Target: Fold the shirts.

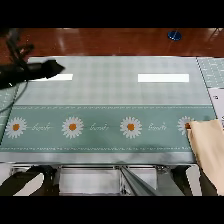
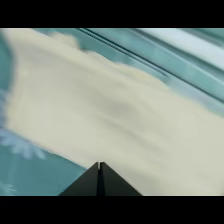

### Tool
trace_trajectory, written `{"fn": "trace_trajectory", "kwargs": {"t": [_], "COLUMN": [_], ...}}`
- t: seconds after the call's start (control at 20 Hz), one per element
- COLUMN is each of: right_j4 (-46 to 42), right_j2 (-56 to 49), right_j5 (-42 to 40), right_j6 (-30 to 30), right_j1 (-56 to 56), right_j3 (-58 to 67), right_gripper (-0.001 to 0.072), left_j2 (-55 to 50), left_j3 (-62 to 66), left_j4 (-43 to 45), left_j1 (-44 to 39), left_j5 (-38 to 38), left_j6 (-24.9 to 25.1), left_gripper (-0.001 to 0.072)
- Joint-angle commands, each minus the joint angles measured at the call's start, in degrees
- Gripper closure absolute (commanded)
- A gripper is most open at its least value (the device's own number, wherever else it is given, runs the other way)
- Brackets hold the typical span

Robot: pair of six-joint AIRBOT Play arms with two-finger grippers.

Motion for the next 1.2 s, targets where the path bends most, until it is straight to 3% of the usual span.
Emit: {"fn": "trace_trajectory", "kwargs": {"t": [0.0, 0.1, 0.2, 0.3, 0.35, 0.4, 0.5, 0.6, 0.85, 1.15], "right_j4": [23.0, 21.1, 14.9, 2.3, -5.1, -11.0, -14.2, -16.8, -17.0, -17.0], "right_j2": [-7.3, -12.0, -16.4, -21.0, -23.4, -26.5, -32.3, -35.4, -35.6, -35.6], "right_j5": [-13.4, -16.7, -19.5, -24.7, -25.4, -24.1, -18.0, -14.9, -16.8, -16.8], "right_j6": [-0.9, -1.2, -2.9, -1.7, 1.8, 6.1, 7.5, 7.2, 7.0, 7.0], "right_j1": [12.4, 28.7, 46.1, 60.0, 64.0, 66.2, 66.2, 66.1, 66.1, 66.1], "right_j3": [10.9, 13.2, 13.0, 11.7, 10.8, 10.2, 10.1, 10.1, 10.1, 10.1], "right_gripper": [0.0693, 0.0692, 0.0692, 0.0691, 0.0691, 0.0693, 0.0693, 0.0693, 0.0692, 0.0692], "left_j2": [-6.2, -8.3, -8.2, -8.3, -8.5, -9.0, -11.0, -12.3, -12.4, -12.5], "left_j3": [19.4, 26.5, 25.2, 18.5, 14.1, 10.1, 7.2, 7.3, 7.3, 7.3], "left_j4": [0.0, 0.3, 6.3, 14.6, 19.4, 24.7, 28.3, 27.9, 28.2, 27.9], "left_j1": [0.3, -4.0, -10.2, -17.0, -19.3, -20.0, -16.8, -13.1, -9.8, -10.0], "left_j5": [-8.6, -14.1, -17.1, -14.9, -10.7, -6.2, -4.6, -6.8, -15.4, -15.7], "left_j6": [0.0, 0.6, -0.3, -3.8, -5.1, -9.3, -16.4, -16.5, -14.9, -14.6], "left_gripper": [0.0688, 0.0688, 0.0688, 0.0688, 0.0687, 0.0687, 0.0687, 0.0687, 0.0687, 0.0687]}}
